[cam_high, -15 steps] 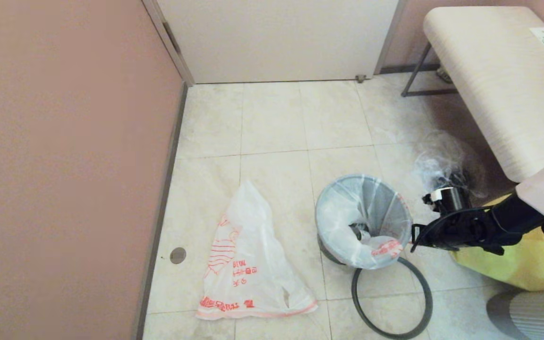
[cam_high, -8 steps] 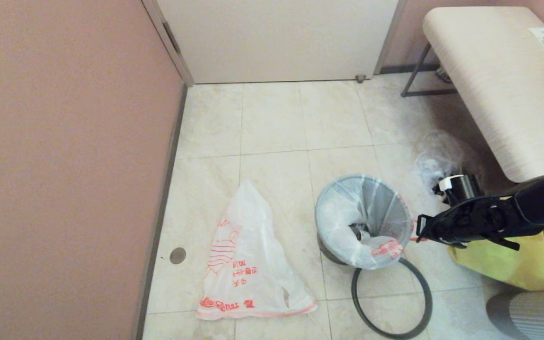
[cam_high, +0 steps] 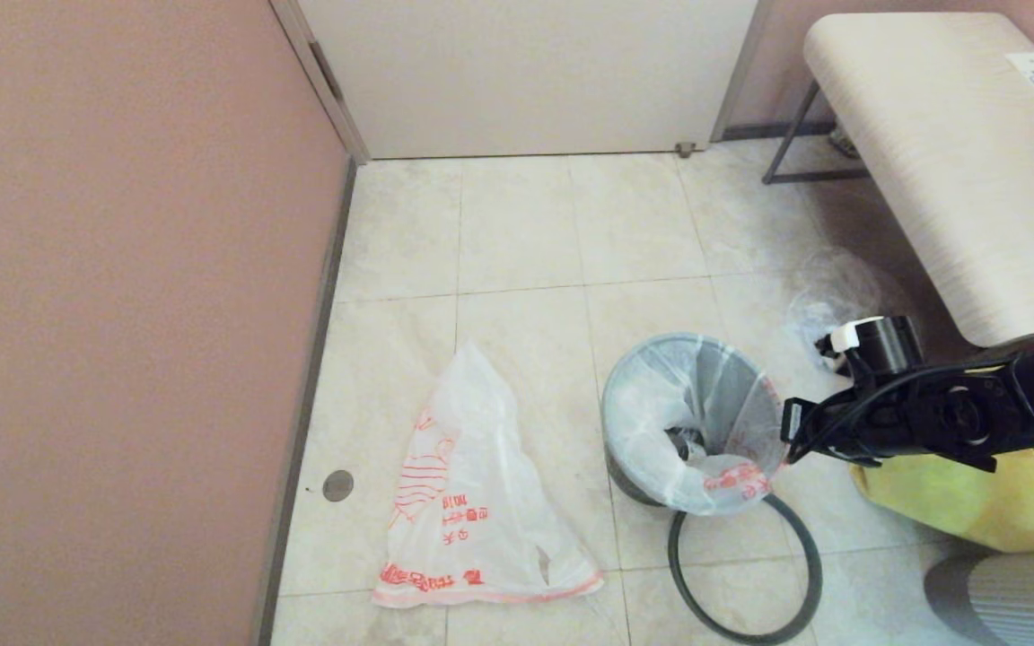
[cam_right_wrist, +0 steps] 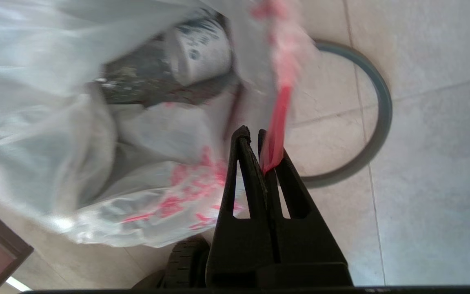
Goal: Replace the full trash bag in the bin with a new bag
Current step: Place the trash bag on the floor
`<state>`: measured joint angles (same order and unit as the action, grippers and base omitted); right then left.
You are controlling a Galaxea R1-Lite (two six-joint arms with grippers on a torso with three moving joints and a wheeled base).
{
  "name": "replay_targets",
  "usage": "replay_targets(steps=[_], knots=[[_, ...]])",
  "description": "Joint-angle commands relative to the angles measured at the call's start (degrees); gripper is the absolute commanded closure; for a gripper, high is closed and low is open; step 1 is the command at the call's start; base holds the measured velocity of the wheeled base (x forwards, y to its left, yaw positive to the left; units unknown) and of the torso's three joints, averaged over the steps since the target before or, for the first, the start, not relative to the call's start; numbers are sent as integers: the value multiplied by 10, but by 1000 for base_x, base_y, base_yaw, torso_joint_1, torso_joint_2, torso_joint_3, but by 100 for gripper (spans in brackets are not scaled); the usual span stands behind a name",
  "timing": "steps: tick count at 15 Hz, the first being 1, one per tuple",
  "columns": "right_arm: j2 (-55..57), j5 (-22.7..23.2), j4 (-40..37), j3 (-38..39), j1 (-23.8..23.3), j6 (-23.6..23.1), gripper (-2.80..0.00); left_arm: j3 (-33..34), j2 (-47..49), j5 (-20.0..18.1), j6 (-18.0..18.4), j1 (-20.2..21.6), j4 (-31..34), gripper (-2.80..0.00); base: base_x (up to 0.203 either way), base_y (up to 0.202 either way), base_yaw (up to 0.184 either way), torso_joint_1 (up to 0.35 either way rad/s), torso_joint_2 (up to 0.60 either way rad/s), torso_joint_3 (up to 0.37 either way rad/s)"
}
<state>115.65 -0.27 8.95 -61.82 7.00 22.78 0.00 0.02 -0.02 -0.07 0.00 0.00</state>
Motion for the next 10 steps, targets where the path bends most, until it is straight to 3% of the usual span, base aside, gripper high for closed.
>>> replay_targets(steps=[1, 10], knots=[[-15, 0, 3, -1, 8, 0, 0, 0, 0, 0, 0, 0, 0, 0, 0, 0, 0, 0, 0, 0], [57, -15, -2, -106, 69, -22, 0, 0, 0, 0, 0, 0, 0, 0, 0, 0, 0, 0, 0, 0]])
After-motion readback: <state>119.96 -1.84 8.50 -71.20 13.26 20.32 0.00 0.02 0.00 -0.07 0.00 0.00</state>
